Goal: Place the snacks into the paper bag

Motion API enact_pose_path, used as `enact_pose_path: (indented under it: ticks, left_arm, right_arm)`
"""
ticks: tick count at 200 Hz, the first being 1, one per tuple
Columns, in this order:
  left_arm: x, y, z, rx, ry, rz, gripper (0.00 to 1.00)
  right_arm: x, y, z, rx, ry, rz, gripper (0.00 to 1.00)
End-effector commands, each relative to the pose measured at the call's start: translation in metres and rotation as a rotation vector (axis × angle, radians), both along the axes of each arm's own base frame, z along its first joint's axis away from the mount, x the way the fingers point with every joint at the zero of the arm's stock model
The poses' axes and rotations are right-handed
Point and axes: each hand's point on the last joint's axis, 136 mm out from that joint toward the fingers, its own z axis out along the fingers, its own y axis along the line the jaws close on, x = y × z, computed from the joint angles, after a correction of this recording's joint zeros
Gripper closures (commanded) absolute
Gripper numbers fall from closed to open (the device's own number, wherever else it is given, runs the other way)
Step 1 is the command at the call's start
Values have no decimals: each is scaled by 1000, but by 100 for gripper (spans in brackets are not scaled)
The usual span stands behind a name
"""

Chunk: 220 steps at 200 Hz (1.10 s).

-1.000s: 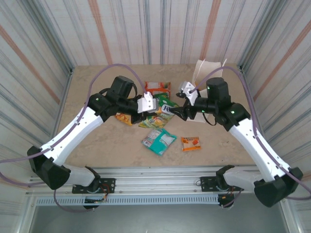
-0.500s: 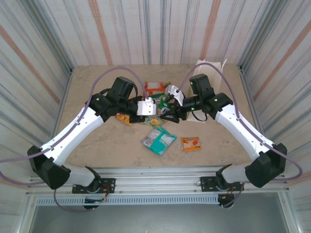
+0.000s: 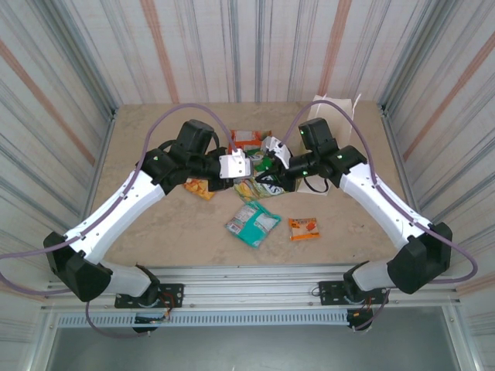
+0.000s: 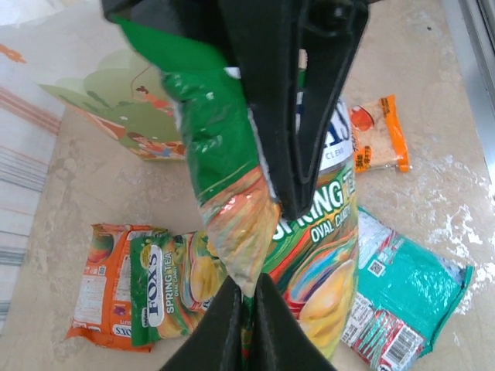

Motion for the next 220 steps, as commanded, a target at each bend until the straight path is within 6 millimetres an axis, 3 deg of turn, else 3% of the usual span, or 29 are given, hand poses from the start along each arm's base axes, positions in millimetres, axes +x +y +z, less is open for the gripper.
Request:
enact_pose_path:
  ticks: [1, 38, 62, 109, 151, 176, 192, 220]
  left_arm:
    - [8, 0, 20, -57, -40, 64, 81]
    - [40, 8, 26, -112, -52, 284, 46]
    - [67, 17, 27, -175, -38, 484, 34]
    - [86, 11, 15, -276, 99, 642, 33]
    - [90, 8, 10, -286, 130, 658, 34]
    - [89, 9, 9, -281, 131, 660, 34]
    - [90, 9, 5, -272, 139, 671, 34]
    - [92, 11, -4, -264, 180, 709, 34]
  right_arm:
    - [1, -8, 33, 50, -90, -40, 92]
    - [28, -33, 76, 108, -174, -262, 96]
    - [55, -66, 119, 171, -275, -497, 99]
    - [90, -126, 207, 306, -505, -900, 100]
    - [104, -162, 264, 458, -640, -1103, 100]
    - [122, -189, 265, 443, -659, -1264, 100]
    - [136, -204, 246, 392, -616, -1362, 100]
    - [150, -210, 209, 325, -550, -1420, 100]
